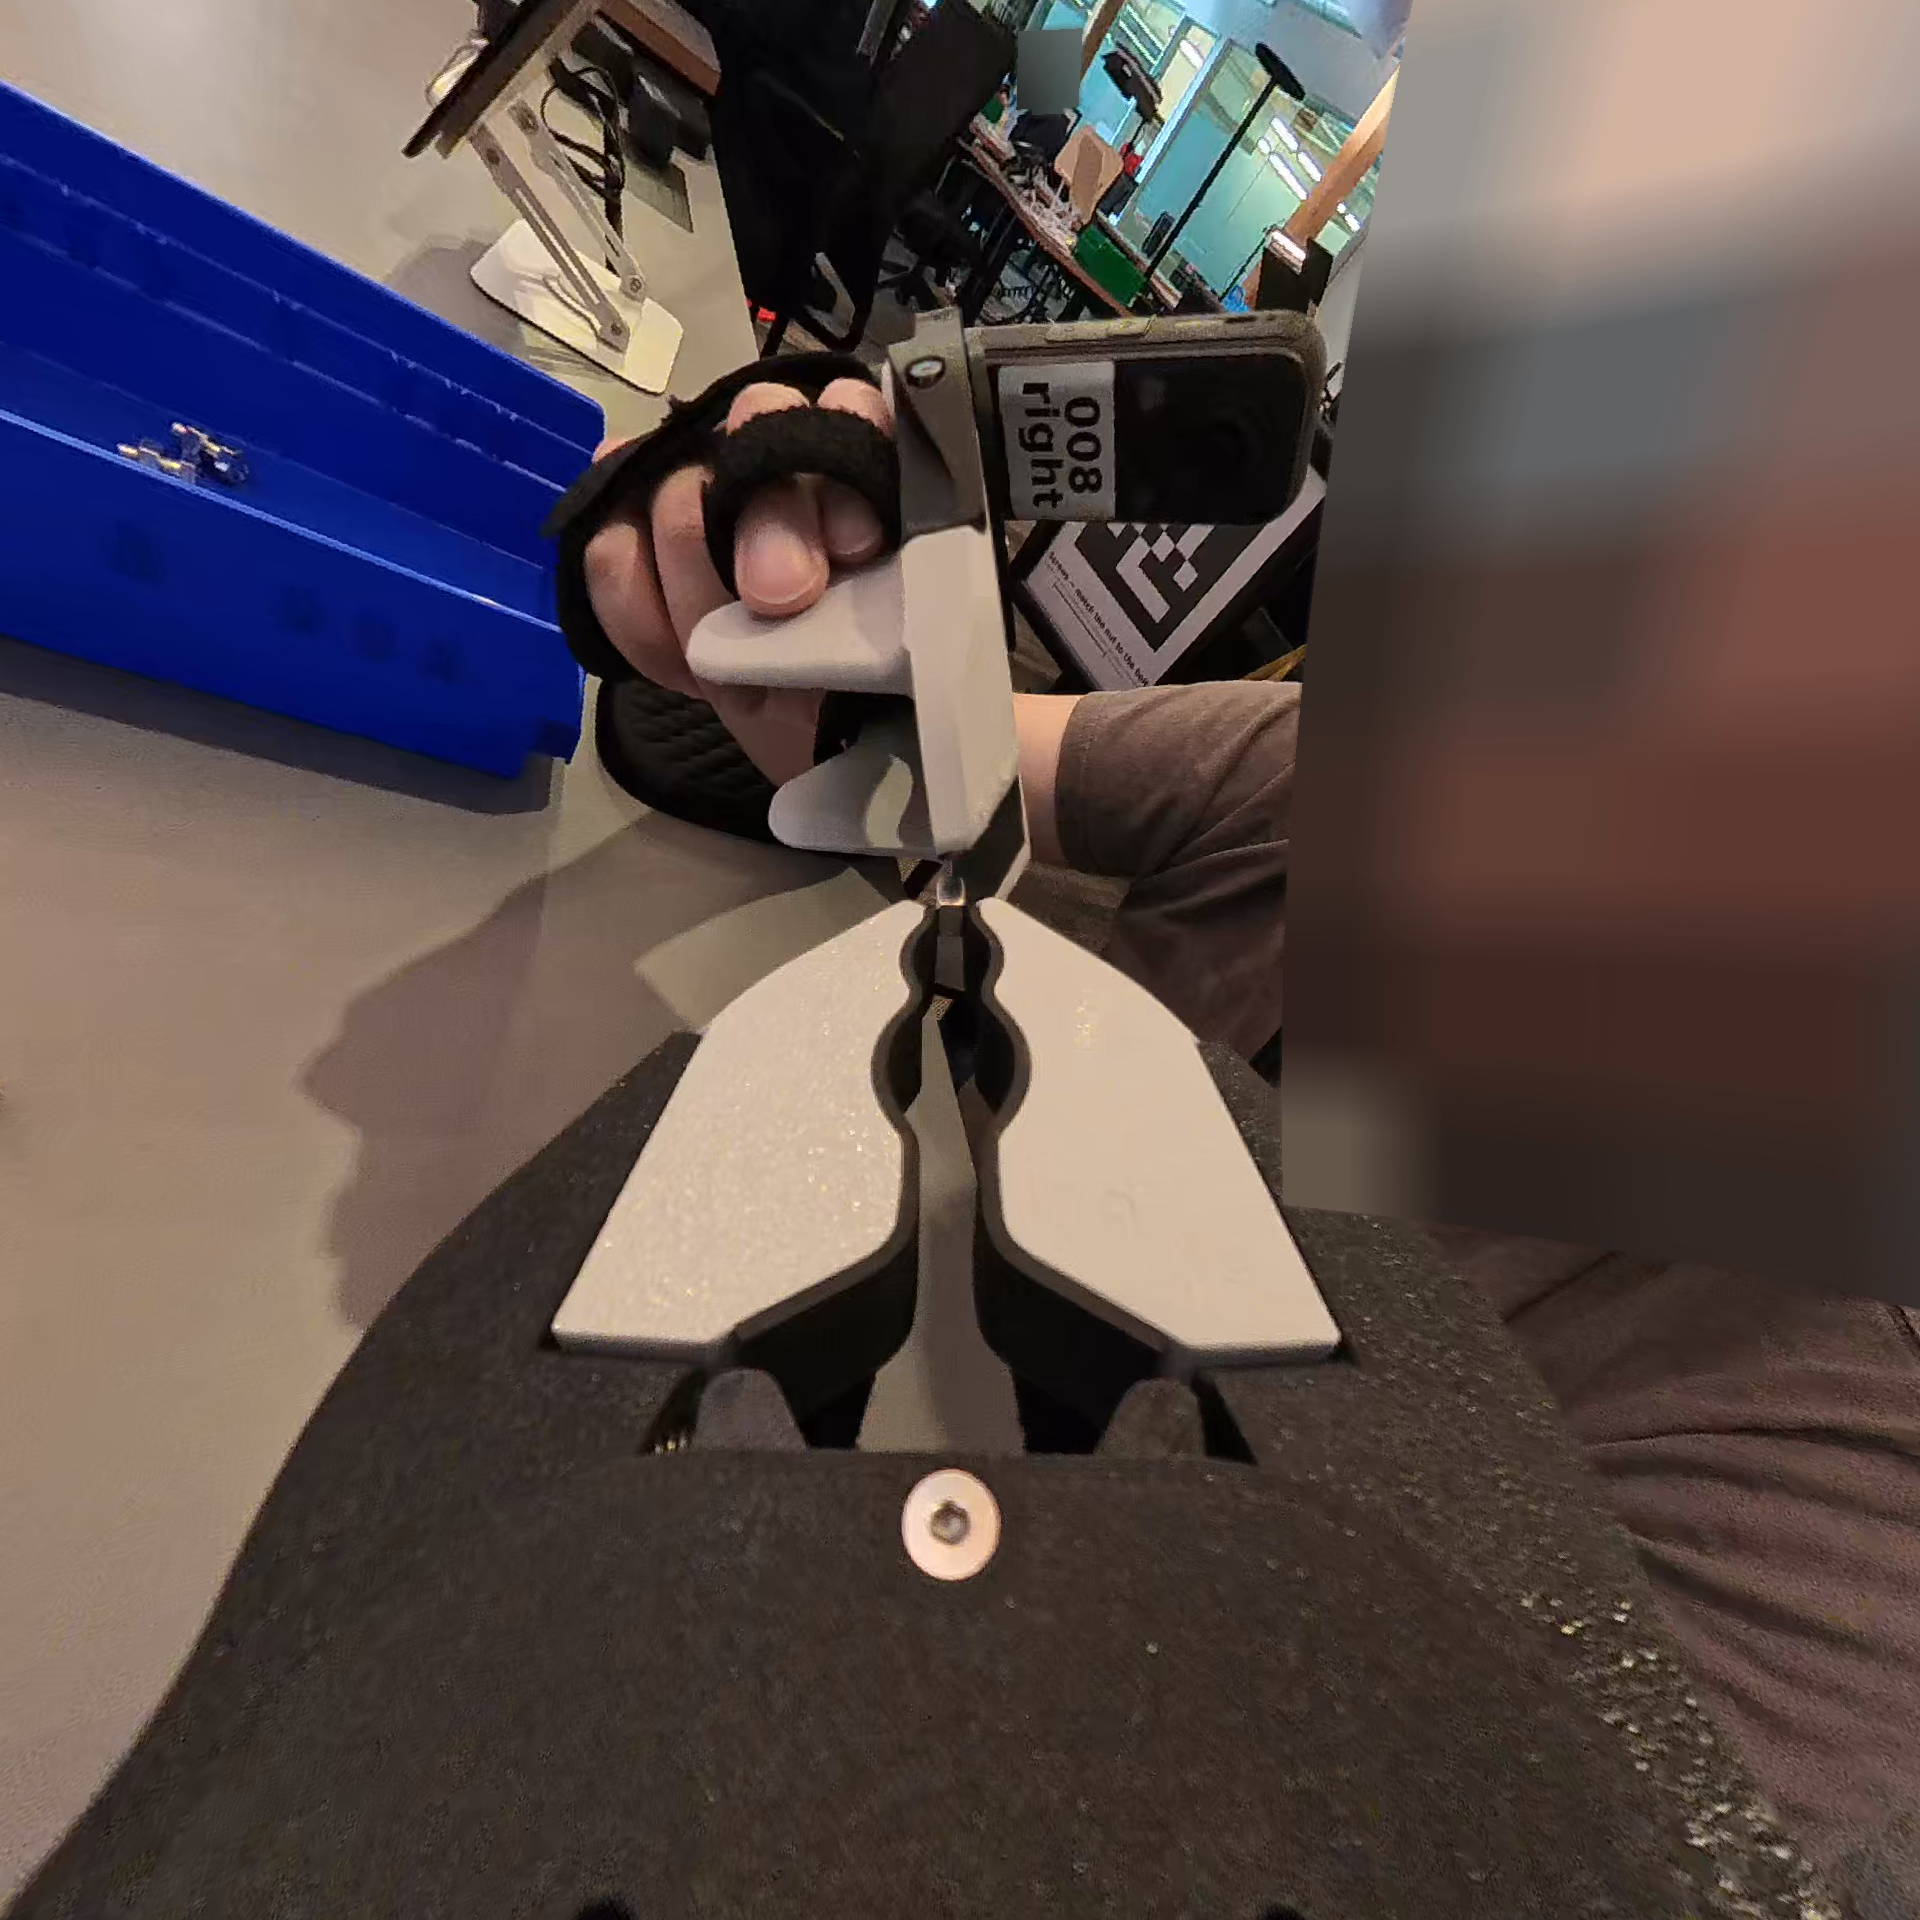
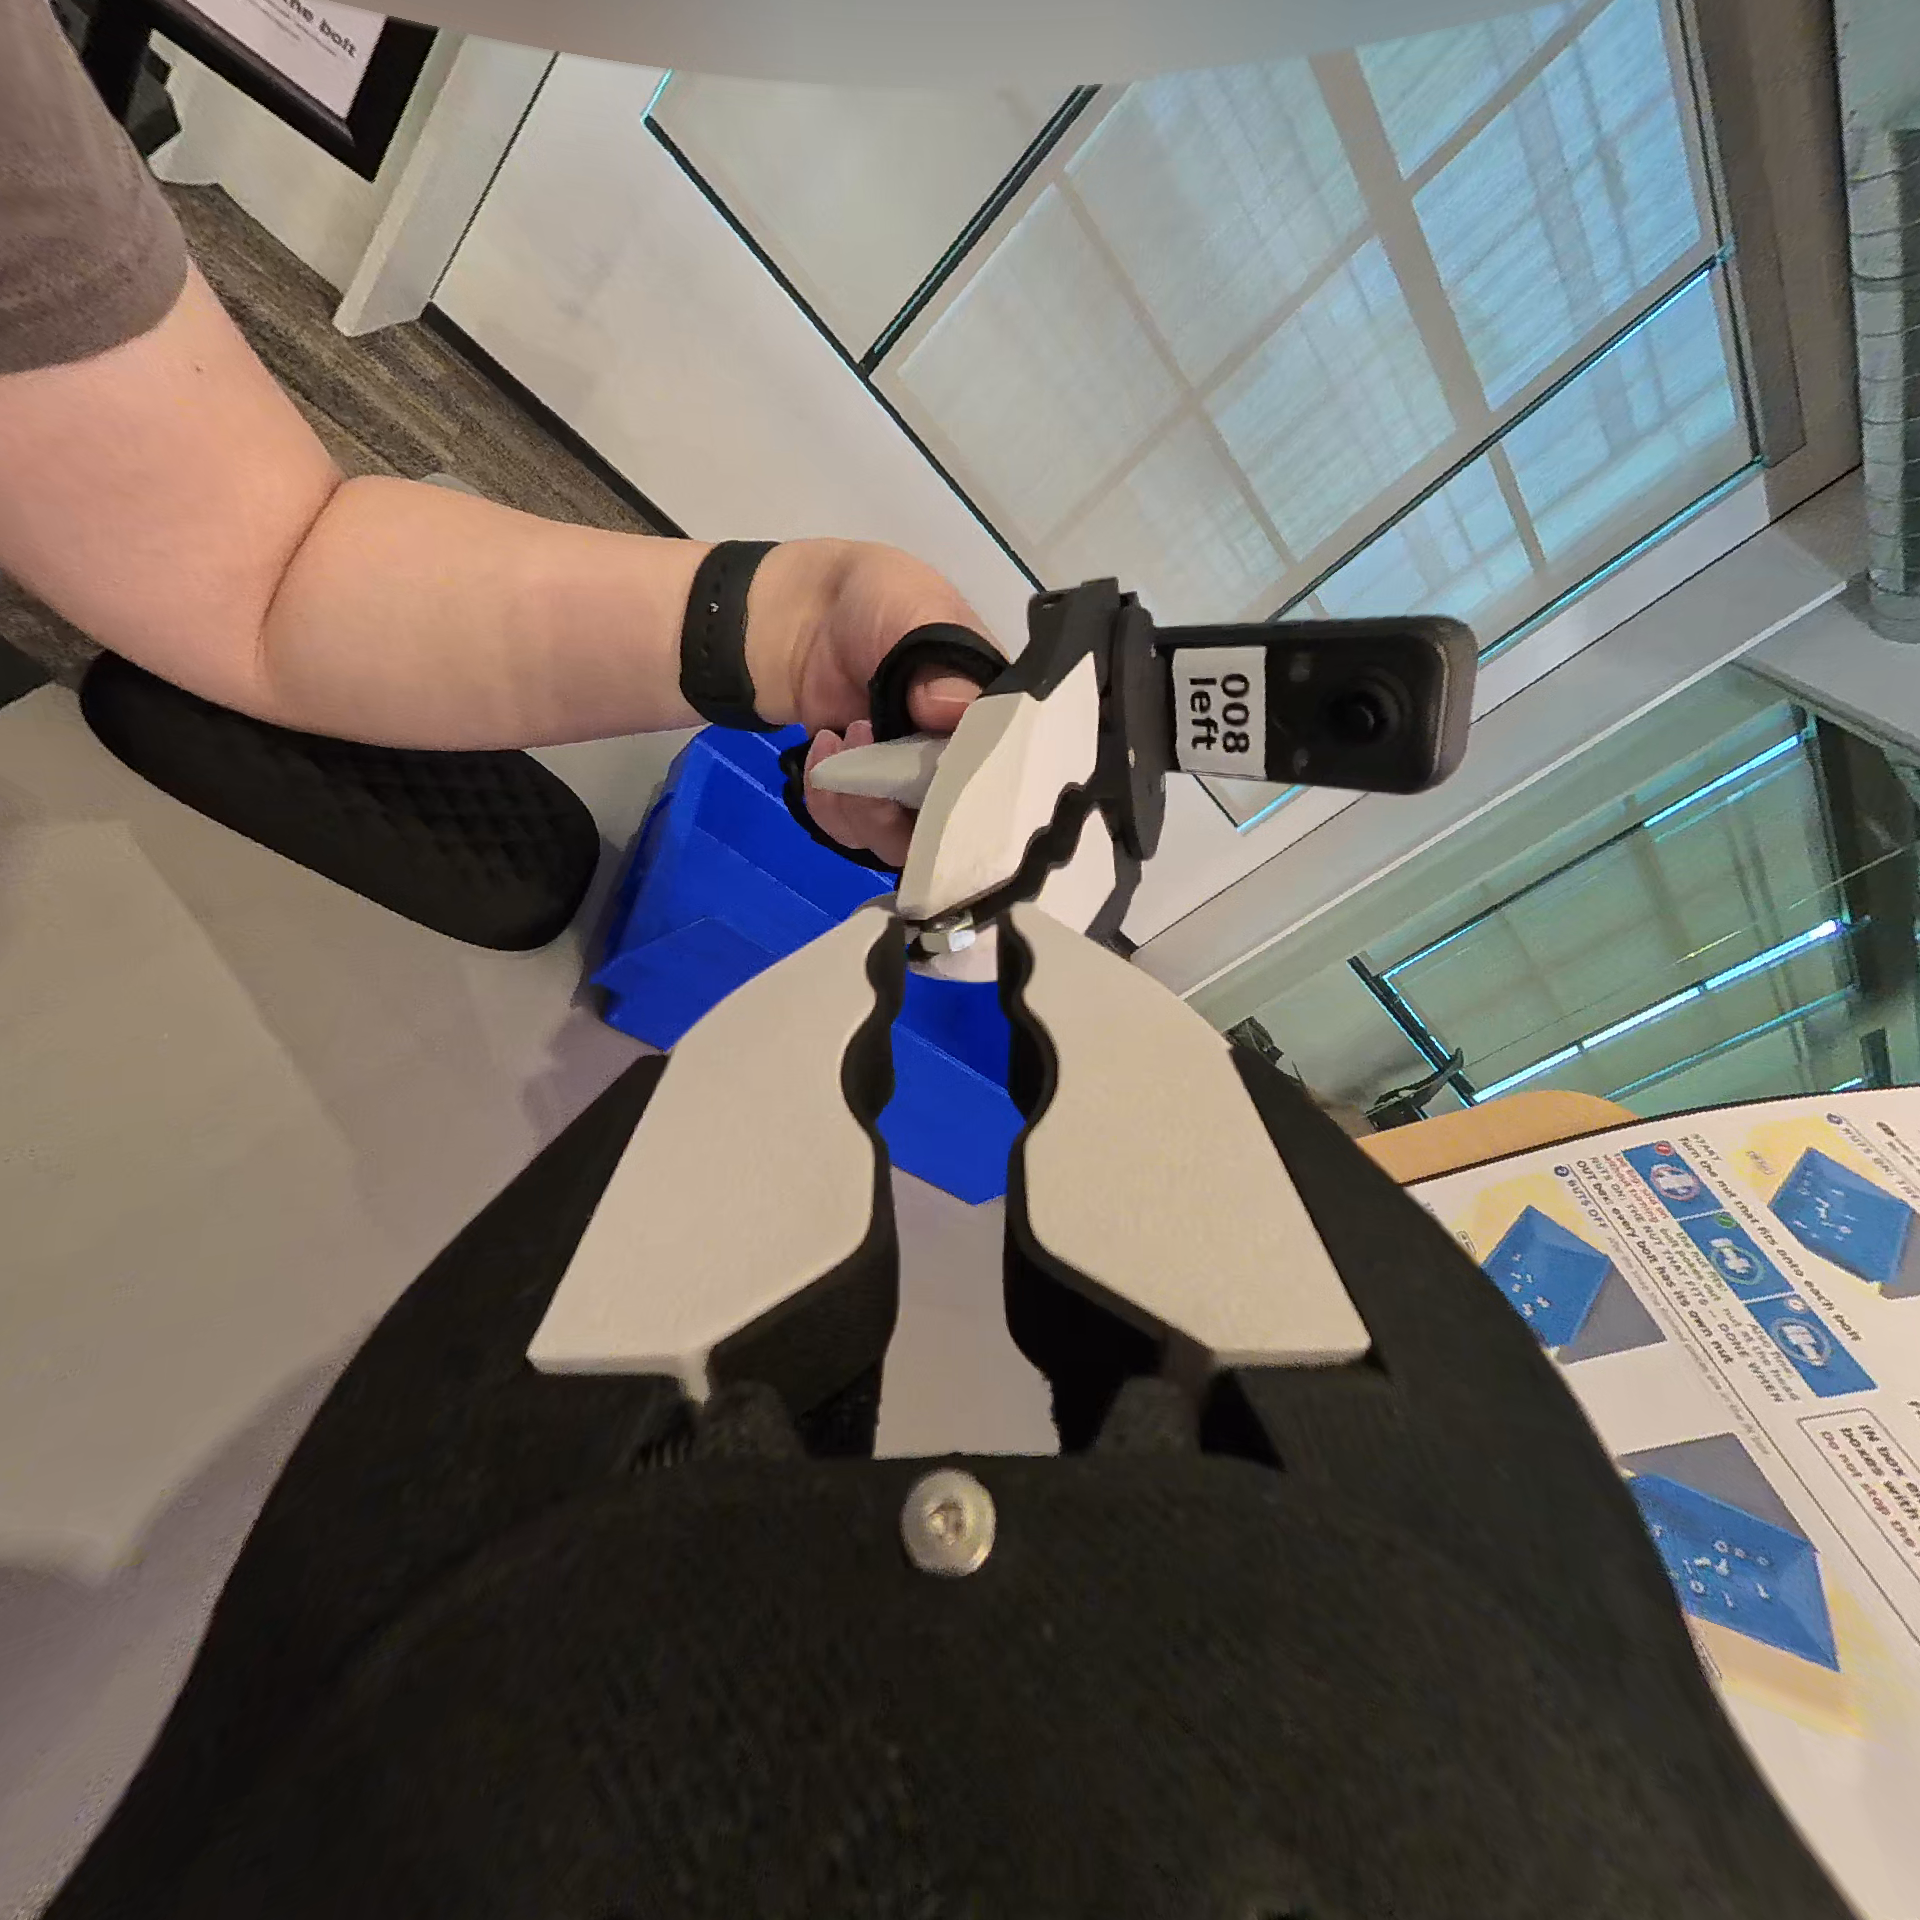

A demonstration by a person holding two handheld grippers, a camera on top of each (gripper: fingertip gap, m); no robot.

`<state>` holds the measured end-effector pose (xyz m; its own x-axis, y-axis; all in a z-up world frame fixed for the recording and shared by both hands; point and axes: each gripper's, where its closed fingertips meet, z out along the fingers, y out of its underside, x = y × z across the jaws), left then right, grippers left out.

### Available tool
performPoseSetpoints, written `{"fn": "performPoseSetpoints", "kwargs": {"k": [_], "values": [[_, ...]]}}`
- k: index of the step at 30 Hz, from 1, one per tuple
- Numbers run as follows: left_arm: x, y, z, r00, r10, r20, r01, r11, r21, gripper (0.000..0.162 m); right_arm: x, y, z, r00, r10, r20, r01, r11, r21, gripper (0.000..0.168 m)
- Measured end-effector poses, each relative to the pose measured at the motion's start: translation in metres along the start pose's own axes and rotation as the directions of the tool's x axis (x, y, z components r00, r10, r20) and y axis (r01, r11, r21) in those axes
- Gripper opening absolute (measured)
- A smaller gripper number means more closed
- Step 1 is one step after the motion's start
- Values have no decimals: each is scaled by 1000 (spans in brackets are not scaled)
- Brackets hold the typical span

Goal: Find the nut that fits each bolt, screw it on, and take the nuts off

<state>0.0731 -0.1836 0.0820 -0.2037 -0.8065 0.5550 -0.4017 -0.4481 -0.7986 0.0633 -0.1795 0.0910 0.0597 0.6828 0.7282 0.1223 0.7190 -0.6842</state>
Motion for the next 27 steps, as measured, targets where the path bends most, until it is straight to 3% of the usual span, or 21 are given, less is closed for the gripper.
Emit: {"fn": "performPoseSetpoints", "kwargs": {"k": [13,18,20,23,25,27], "values": [[5,3,2,999,5,-39,-6,1000,-19,7,-8,3,3,999,-5,44,5,1000,-18,11],[8,-9,-7,982,179,64,-181,983,28,19,3,1,-2,986,157,62,-160,986,46,11],[-2,-20,-15,926,304,224,-318,948,28,19,10,1,-6,970,231,73,-237,969,74,11],[-14,-45,-33,674,504,540,-597,802,-3,19,20,0,-12,922,372,108,-383,917,110,11],[-2,-49,-31,578,584,571,-698,716,-26,17,28,1,-15,867,478,139,-495,859,133,11],[5,-44,-21,581,618,530,-706,706,-50,16,35,2,-19,808,561,179,-586,795,155,11]]}}
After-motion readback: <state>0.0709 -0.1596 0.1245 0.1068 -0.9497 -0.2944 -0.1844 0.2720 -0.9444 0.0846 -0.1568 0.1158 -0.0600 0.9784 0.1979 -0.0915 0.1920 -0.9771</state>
